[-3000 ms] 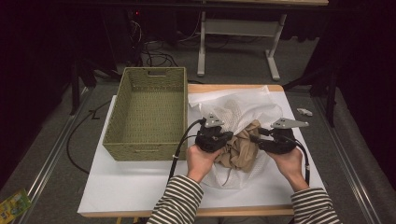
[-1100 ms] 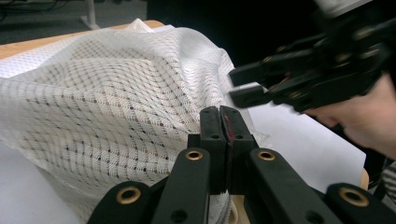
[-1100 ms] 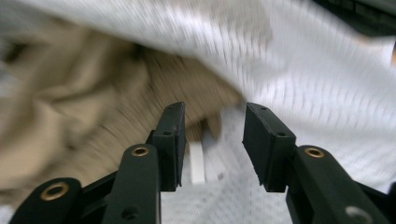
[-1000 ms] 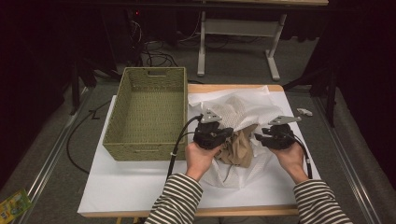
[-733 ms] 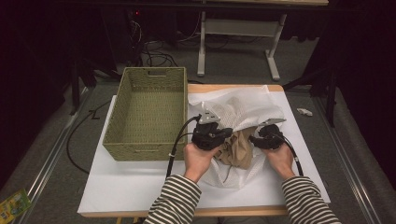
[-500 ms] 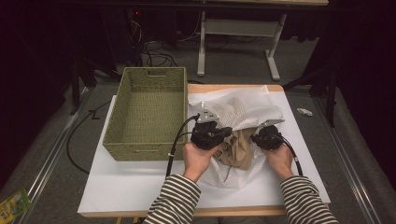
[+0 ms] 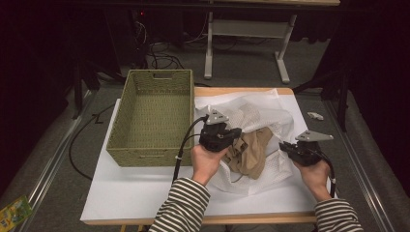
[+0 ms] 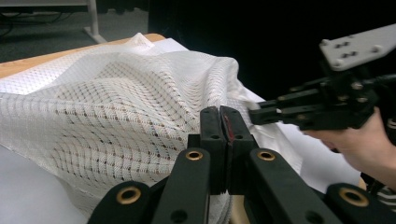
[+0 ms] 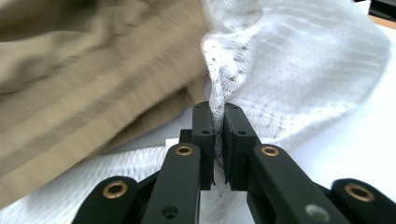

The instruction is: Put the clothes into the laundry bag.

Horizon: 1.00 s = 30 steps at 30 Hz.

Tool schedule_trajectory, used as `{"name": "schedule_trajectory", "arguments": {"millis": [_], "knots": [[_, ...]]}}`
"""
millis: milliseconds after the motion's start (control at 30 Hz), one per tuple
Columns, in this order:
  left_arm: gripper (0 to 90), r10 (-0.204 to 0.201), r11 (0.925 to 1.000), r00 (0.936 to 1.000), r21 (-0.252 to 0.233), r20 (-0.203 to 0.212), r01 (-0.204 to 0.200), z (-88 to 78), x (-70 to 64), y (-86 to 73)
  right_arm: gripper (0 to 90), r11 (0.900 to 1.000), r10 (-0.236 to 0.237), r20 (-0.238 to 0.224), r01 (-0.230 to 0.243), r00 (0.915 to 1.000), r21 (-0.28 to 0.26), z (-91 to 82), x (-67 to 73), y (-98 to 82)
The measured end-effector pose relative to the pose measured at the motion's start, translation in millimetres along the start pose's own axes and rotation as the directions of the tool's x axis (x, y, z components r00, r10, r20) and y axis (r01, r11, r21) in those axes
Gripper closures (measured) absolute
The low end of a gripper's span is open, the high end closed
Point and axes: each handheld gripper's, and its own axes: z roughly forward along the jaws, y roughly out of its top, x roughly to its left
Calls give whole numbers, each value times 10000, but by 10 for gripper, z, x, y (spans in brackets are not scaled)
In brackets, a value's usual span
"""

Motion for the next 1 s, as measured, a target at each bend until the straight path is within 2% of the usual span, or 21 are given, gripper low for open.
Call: {"name": "schedule_trajectory", "arguments": {"millis": [33, 67, 133, 200, 300, 333, 367, 400, 433, 467, 500, 533, 600, 700, 733, 767, 833, 900, 933, 967, 1000], "knots": [[890, 0, 10000, 10000, 0, 0, 0, 0, 0, 0, 853, 10000, 0, 0, 0, 10000, 0, 0, 0, 0], [890, 7, 10000, 10000, -8, 5, -7, -7, 4, -1, 852, 9999, 38, -2, -38, 10000, -157, -85, -5, -64], [890, 14, 10000, 10000, 73, 20, -15, -7, 11, -4, 841, 9999, 124, -88, -125, 9999, -76, -131, -19, -117], [890, 49, 9999, 10000, 109, 66, -50, 8, -1, -8, 781, 10000, 63, -81, -63, 9999, 42, -129, -18, -145], [890, 75, 9999, 9999, 147, 83, -76, 20, -13, -13, 729, 9999, -21, -125, 19, 9999, -144, -147, 31, -137], [890, 74, 9998, 9999, 199, 72, -76, 26, -14, -16, 680, 9991, -183, -313, 171, 9993, -386, -183, 138, -91], [890, 74, 9998, 9999, 199, 72, -76, 26, -14, -16, 680, 9991, -183, -313, 171, 9993, -386, -183, 138, -91], [890, 76, 9997, 9999, 222, 69, -78, 26, -16, -14, 626, 9965, -607, -597, 570, 9964, -612, -210, 278, -30], [890, 76, 9997, 9999, 222, 69, -78, 26, -16, -14, 626, 9965, -607, -597, 570, 9964, -612, -210, 278, -30], [890, 100, 9997, 9999, 225, 35, -100, 24, -18, -13, 565, 9907, -1190, -803, 1130, 9896, -761, -214, 420, 32], [890, 100, 9997, 9999, 225, 35, -100, 24, -18, -13, 565, 9907, -1190, -803, 1130, 9896, -761, -214, 420, 32], [890, 103, 9996, 9999, 257, 42, -104, 27, -18, -13, 500, 9875, -1493, -1296, 1411, 9803, -700, -181, 551, 87], [890, 115, 9996, 9999, 271, 66, -117, 30, -19, -12, 420, 9845, -1744, -1665, 1692, 9705, -452, -88, 656, 130], [890, 108, 9997, 9999, 225, 74, -109, 30, -20, -11, 340, 9859, -1612, -1924, 1666, 9680, 122, 121, 759, 175], [891, 108, 9997, 9999, 225, 74, -109, 30, -20, -11, 340, 9859, -1612, -1924, 1666, 9680, 122, 121, 759, 175], [891, 110, 9997, 9999, 209, 89, -112, 27, -21, -10, 328, 9845, -1536, -2004, 1671, 9676, 525, 286, 804, 201], [891, 98, 9998, 9998, 152, 145, -100, 12, -26, -8, 335, 9816, -1565, -1939, 1742, 9685, 779, 443, 851, 220], [890, 102, 9998, 9998, 140, 163, -104, 8, -28, -8, 352, 9791, -1641, -1903, 1834, 9679, 882, 510, 865, 230], [891, 125, 9998, 9998, 138, 176, -127, 3, -30, -7, 482, 9784, -1566, -1604, 1753, 9746, 1099, 620, 895, 262], [891, 116, 9998, 9997, 138, 193, -119, -1, -33, -7, 482, 9784, -1566, -1604, 1753, 9746, 1099, 620, 895, 262], [891, 110, 9998, 9997, 137, 207, -112, -4, -35, -8, 558, 9780, -1649, -1445, 1807, 9757, 1041, 660, 898, 280]]}}
